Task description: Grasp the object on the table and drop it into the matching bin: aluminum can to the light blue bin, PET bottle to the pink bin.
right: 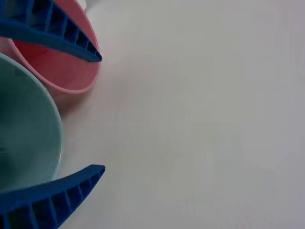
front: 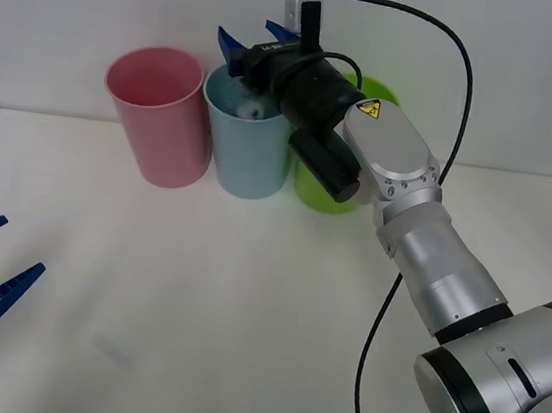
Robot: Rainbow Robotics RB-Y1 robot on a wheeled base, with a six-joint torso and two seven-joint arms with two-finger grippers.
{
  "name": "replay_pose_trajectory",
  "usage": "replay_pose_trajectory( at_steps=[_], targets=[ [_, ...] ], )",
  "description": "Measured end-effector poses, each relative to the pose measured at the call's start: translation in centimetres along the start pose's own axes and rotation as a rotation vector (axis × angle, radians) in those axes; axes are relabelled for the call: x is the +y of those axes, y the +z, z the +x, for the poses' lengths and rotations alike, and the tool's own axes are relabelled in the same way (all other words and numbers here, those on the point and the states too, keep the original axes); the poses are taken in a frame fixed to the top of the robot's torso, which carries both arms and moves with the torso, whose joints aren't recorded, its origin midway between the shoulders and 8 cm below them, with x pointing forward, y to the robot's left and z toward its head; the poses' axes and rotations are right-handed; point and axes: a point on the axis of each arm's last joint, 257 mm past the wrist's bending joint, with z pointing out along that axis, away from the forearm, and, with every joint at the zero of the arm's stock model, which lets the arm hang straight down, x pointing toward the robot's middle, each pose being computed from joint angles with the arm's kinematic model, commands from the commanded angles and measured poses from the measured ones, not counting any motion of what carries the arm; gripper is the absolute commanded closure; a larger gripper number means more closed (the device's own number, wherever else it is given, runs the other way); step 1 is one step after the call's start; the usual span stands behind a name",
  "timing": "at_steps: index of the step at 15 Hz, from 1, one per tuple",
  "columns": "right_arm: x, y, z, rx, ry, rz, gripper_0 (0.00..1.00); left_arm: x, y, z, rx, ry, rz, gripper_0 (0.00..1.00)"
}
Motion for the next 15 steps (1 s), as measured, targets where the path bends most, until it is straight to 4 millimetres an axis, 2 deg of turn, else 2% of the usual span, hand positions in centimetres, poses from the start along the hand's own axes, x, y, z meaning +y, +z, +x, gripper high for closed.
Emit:
replay_pose_trajectory(
  at_steps=[4, 6, 12, 15],
  targets=[
    [-0.1, -0.4, -0.3, -0.003, -0.001, -0.020, 0.00, 0.0, 0.0, 0.0, 0.000, 0.000, 0.000, 0.00],
    [-0.3, -1.3, -0.9, -0.021, -0.011, -0.032, 0.00, 0.0, 0.0, 0.0, 0.000, 0.000, 0.000, 0.00],
    [0.7, -7.1, -1.3, -0.058, -0.055, -0.119, 0.00, 0.0, 0.0, 0.0, 0.000, 0.000, 0.000, 0.00],
    [0.8, -11.0, -0.4, -0.052, -0.071, -0.143, 0.00, 0.0, 0.0, 0.0, 0.000, 0.000, 0.000, 0.00]
  ],
)
